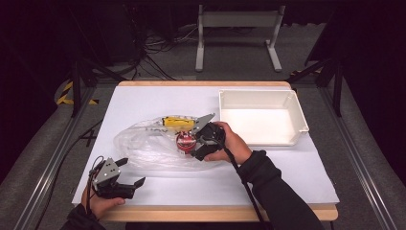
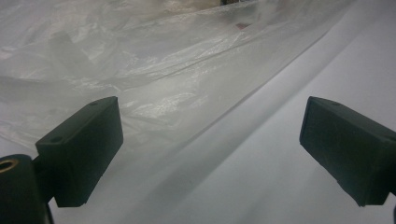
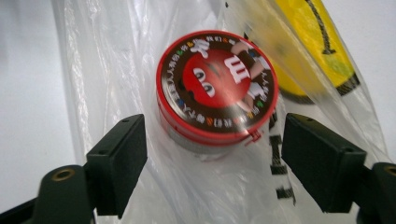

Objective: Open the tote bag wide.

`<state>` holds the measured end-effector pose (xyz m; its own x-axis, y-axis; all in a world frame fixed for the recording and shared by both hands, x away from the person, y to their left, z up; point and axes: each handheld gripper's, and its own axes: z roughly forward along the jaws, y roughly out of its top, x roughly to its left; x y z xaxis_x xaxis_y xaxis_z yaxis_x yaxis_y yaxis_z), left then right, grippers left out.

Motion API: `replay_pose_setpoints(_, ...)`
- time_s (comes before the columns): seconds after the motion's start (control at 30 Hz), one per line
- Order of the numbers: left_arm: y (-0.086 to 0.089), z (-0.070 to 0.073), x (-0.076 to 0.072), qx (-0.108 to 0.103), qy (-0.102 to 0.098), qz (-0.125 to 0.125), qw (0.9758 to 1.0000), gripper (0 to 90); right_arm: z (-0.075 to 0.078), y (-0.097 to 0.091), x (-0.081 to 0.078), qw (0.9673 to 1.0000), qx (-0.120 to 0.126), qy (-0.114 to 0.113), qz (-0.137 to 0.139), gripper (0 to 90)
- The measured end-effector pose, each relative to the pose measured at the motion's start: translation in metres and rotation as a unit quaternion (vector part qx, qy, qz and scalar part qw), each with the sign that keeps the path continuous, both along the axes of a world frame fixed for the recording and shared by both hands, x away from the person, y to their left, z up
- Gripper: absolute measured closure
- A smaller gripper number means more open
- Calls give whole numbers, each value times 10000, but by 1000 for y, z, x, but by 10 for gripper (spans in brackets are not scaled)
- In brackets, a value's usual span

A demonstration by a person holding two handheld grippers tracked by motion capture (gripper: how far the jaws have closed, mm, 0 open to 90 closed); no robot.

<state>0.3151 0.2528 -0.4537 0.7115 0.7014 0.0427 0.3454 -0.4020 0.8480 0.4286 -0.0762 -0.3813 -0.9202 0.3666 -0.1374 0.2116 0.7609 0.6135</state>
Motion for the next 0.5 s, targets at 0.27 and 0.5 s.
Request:
replay_pose_setpoints(0.27, 2, -1, 1, -97, -6, 31, 9999, 70, 1, 15, 10, 9998, -157, 124, -52, 176)
replay_pose_setpoints(0.5, 0, -1, 0, -137, -97, 66, 9998, 71, 2, 27, 16, 9989, -299, 366, -40, 184)
